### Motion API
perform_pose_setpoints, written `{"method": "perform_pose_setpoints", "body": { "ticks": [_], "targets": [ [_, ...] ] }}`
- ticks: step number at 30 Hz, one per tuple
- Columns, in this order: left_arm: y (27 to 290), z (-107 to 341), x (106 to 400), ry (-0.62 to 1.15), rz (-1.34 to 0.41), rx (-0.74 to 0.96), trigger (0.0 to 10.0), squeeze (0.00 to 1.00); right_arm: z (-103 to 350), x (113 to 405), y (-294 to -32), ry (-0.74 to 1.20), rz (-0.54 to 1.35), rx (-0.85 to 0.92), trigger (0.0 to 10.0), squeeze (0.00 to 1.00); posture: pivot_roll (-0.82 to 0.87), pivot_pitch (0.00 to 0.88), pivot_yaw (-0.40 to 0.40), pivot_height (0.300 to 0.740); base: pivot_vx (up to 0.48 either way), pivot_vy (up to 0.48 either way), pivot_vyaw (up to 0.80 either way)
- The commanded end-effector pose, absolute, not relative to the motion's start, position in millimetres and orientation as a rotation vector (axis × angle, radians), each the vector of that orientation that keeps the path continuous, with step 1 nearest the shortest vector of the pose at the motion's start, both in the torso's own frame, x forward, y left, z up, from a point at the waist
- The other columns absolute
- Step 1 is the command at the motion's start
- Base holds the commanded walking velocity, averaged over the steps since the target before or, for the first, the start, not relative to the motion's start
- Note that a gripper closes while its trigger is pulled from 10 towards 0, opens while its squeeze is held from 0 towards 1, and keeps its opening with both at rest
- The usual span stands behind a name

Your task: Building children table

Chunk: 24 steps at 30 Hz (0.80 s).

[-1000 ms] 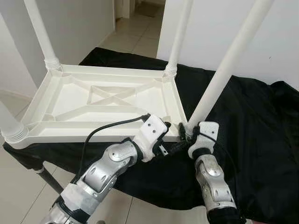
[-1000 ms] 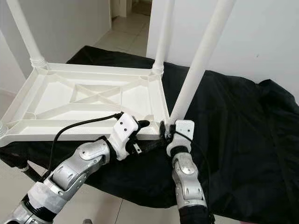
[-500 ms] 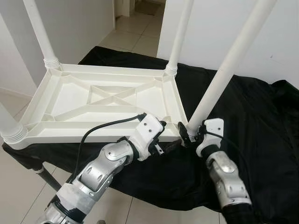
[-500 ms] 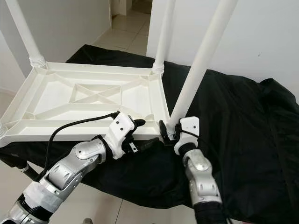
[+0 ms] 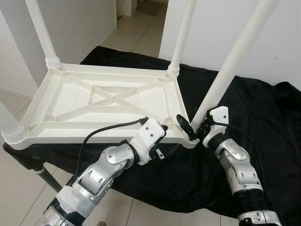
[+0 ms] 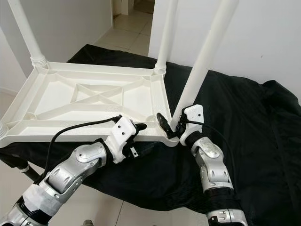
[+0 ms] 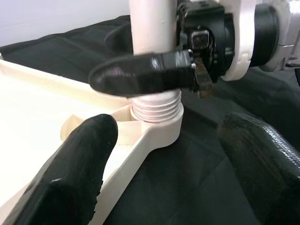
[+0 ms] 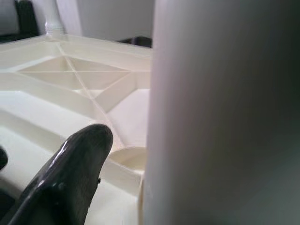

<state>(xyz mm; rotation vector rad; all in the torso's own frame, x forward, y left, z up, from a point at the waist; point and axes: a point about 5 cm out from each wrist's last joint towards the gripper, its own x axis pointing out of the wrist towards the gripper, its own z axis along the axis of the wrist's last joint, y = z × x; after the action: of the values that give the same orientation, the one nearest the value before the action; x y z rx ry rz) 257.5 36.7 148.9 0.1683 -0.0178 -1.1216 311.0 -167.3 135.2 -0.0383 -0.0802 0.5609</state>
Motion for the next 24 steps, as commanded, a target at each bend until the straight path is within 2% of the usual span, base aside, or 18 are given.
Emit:
{"method": "perform_pose_setpoints", "body": {
  "ticks": [1,2,3,5,12,13,14,15,24],
  "targets": [
    [31,147,249,-0.010,-1.287,0.183,10.0,0.00,132,312,-166,-0.063,0.589,-0.040,7.3,0.00,0.01,0.000,-0.103,0.740,0.000,0.000,0.00],
    [31,148,250,-0.012,-1.288,0.183,10.0,0.00,130,313,-167,-0.054,0.596,-0.045,1.5,0.00,0.01,0.000,-0.102,0.740,0.000,0.000,0.00],
    [31,149,250,-0.014,-1.289,0.184,10.0,0.00,129,314,-168,-0.049,0.596,-0.047,0.3,0.00,0.01,0.000,-0.100,0.740,0.000,0.000,0.00],
    [31,149,250,-0.015,-1.289,0.184,10.0,0.00,128,314,-170,-0.046,0.595,-0.047,0.0,0.00,0.01,0.000,-0.098,0.740,0.000,0.000,0.00],
    [32,149,250,-0.015,-1.284,0.183,10.0,0.00,123,315,-179,-0.024,0.535,-0.045,0.0,0.00,0.01,0.000,-0.091,0.740,0.000,0.000,0.00],
    [32,149,250,-0.015,-1.284,0.182,10.0,0.00,122,315,-180,-0.024,0.530,-0.041,0.7,0.00,0.00,0.000,-0.089,0.740,0.000,0.000,0.00],
    [32,149,250,-0.015,-1.284,0.182,10.0,0.00,122,315,-180,-0.024,0.530,-0.041,0.7,0.00,0.00,0.000,-0.089,0.740,0.000,0.000,0.00],
    [31,150,250,-0.016,-1.285,0.182,10.0,0.00,122,314,-179,-0.025,0.528,-0.042,10.0,0.00,0.00,0.000,-0.089,0.740,0.000,0.000,0.00],
    [30,150,252,-0.020,-1.282,0.179,10.0,0.00,123,313,-179,-0.025,0.407,-0.031,10.0,0.00,0.00,0.000,-0.085,0.740,0.000,0.000,0.00]
  ]
}}
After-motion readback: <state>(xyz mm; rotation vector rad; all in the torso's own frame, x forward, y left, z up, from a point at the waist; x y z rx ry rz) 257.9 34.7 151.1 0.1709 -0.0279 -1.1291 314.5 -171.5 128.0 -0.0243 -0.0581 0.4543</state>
